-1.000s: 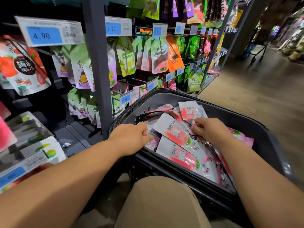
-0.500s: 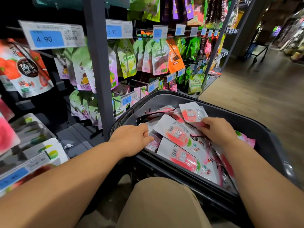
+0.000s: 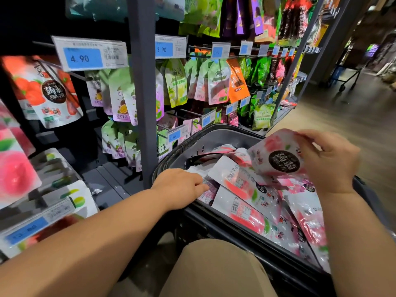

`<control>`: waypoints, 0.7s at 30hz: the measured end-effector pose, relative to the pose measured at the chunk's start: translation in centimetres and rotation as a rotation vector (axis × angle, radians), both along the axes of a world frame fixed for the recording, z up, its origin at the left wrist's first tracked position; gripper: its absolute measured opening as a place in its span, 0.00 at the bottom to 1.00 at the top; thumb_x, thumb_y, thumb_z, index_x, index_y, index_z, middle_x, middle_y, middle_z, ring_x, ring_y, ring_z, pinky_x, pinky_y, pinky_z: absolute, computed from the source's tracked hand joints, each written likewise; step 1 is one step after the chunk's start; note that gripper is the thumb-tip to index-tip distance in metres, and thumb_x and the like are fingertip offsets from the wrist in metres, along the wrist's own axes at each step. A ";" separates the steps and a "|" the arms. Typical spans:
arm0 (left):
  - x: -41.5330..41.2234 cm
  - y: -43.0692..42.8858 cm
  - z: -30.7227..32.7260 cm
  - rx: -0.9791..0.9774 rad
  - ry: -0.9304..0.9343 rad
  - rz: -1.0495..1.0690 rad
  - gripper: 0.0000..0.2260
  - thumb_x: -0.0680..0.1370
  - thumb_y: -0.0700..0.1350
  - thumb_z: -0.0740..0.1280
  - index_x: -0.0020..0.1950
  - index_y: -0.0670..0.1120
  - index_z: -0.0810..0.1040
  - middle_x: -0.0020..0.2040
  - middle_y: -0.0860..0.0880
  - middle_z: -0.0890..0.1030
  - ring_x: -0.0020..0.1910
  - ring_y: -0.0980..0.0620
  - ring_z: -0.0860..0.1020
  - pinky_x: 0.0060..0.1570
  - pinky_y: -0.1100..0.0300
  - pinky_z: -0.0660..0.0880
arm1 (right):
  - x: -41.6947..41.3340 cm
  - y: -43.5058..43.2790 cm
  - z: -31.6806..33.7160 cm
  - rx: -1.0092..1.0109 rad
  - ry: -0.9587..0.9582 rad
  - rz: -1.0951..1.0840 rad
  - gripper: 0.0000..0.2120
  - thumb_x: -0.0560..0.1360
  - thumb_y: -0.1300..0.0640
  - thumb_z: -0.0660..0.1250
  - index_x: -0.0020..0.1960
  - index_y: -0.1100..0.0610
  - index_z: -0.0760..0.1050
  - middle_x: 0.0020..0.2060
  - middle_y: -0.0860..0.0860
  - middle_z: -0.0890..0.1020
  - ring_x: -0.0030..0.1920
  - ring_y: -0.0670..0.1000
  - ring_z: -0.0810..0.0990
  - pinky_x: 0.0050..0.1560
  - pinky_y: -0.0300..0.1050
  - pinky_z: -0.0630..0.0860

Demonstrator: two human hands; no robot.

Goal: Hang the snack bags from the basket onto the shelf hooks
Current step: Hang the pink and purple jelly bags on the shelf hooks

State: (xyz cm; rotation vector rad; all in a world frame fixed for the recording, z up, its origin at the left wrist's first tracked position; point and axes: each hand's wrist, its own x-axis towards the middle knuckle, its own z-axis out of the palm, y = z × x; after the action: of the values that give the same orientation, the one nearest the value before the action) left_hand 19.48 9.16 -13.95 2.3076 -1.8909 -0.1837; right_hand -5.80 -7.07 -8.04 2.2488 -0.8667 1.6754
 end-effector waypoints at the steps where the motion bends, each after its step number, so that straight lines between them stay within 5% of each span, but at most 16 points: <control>1: 0.0 0.0 0.0 -0.001 0.003 -0.001 0.18 0.82 0.61 0.53 0.41 0.52 0.71 0.34 0.52 0.68 0.45 0.48 0.69 0.39 0.55 0.61 | 0.2 0.3 0.4 -0.006 -0.008 0.019 0.08 0.76 0.57 0.71 0.48 0.61 0.85 0.40 0.57 0.86 0.40 0.57 0.84 0.44 0.30 0.70; 10: -0.1 0.1 0.4 0.010 0.014 0.002 0.20 0.82 0.61 0.54 0.34 0.52 0.65 0.33 0.54 0.67 0.44 0.49 0.69 0.36 0.55 0.59 | 2.6 1.1 1.7 -0.079 0.119 0.127 0.05 0.75 0.59 0.72 0.47 0.59 0.86 0.39 0.55 0.86 0.38 0.55 0.84 0.43 0.40 0.73; 14: 0.0 0.1 0.3 0.010 0.024 -0.004 0.20 0.82 0.61 0.54 0.34 0.52 0.66 0.33 0.53 0.69 0.44 0.48 0.70 0.35 0.56 0.59 | 2.6 0.5 1.7 -0.120 0.154 0.022 0.08 0.75 0.51 0.73 0.49 0.56 0.85 0.39 0.52 0.86 0.42 0.57 0.84 0.48 0.54 0.76; 18: 0.0 0.0 0.2 0.010 0.029 -0.004 0.20 0.82 0.61 0.54 0.36 0.52 0.67 0.33 0.53 0.69 0.44 0.49 0.70 0.37 0.56 0.61 | 2.0 1.2 1.3 0.155 0.248 -0.110 0.21 0.70 0.45 0.70 0.60 0.52 0.78 0.55 0.53 0.78 0.60 0.56 0.71 0.63 0.54 0.59; 21: 0.1 0.0 0.1 0.015 0.031 0.000 0.19 0.82 0.62 0.54 0.35 0.54 0.67 0.33 0.54 0.69 0.45 0.49 0.69 0.40 0.56 0.62 | 1.5 1.6 1.3 0.371 0.286 -0.099 0.26 0.68 0.50 0.71 0.65 0.48 0.73 0.64 0.52 0.69 0.68 0.56 0.62 0.67 0.56 0.57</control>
State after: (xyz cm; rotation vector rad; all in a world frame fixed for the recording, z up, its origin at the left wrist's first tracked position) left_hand 19.55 9.15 -13.87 2.3002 -1.8812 -0.2329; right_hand -4.29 -5.43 -6.76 2.5450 -1.2725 1.1866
